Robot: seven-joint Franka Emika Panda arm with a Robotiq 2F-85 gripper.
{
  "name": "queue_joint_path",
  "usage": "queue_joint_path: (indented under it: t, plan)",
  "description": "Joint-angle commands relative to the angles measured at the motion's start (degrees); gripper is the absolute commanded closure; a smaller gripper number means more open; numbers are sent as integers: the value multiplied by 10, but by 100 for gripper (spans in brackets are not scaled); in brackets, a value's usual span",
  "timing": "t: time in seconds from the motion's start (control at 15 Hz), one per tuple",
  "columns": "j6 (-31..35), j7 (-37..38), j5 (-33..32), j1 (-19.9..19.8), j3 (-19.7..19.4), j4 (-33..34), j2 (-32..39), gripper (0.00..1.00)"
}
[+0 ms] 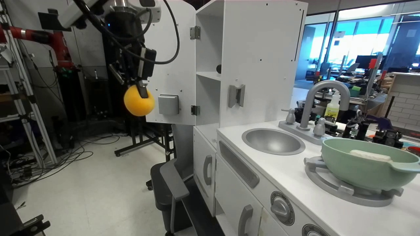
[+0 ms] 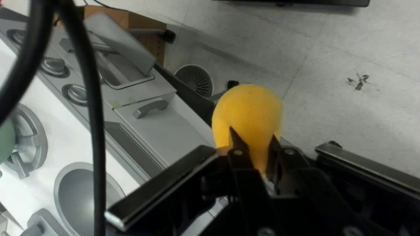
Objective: Open the top door of the cabinet then put the green and yellow plushies in the bottom compartment of the top cabinet respectively
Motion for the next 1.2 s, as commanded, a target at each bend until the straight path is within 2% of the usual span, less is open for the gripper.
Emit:
queue_joint_path:
  t: [0.0,0.2,0.27,0.4,0.6,1.13]
  plan:
    - [54,59,-102,24,-18,55,91,96]
    - [107,100,-171,37,-45,110,169,96]
    - [111,108,-186,43,-53,146,199,96]
    - [166,136,-223,45,-74,182,248,96]
    - [209,162,-253,55,-99,266,323,96]
    - [205,153,-264,95,-137,495,490,96]
